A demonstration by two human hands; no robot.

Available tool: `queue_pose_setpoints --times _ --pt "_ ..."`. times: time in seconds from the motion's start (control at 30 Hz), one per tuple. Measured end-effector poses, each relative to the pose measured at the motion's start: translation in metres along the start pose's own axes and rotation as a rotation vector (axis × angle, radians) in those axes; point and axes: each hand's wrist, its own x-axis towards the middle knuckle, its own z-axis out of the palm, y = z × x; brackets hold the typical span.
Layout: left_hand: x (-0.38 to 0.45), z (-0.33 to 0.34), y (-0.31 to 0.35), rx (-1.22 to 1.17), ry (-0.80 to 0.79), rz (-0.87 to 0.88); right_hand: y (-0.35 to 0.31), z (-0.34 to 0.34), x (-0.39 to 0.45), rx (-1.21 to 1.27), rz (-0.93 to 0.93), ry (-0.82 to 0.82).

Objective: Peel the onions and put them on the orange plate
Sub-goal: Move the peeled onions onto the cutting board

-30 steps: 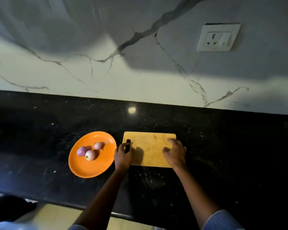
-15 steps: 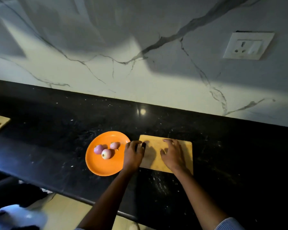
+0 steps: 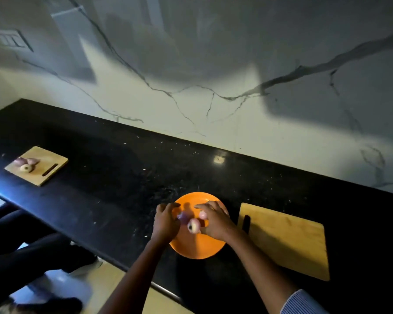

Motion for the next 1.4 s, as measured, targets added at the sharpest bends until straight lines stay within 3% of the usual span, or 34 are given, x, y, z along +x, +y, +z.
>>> queue_pose_setpoints --times 0.27,0.7,0.9,1.07,1.23,1.4 --pt "0.019 0.003 -0.009 0.039 -0.288 0.111 -0.003 0.009 0.015 -0.023 0.031 -0.090" --pt "0.033 0.012 -0.010 -0.065 -0.173 0.191 0.016 -0.001 0.009 0.147 0.039 0.033" --pt "0.039 0.053 0.058 -0.099 -0.224 0.402 0.074 -0.048 -0.036 0.197 0.160 0.237" --pt "0.024 0.121 0.112 -0.050 -0.358 0.644 0.139 -0.071 -0.102 0.118 0.344 0.264" --pt "-0.003 0.171 0.147 0.093 -0.472 0.568 0.170 -0.066 -0.136 0.118 0.386 0.268" --pt "-0.012 0.183 0.157 0.098 -0.475 0.539 0.172 -0.062 -0.135 0.180 0.373 0.293"
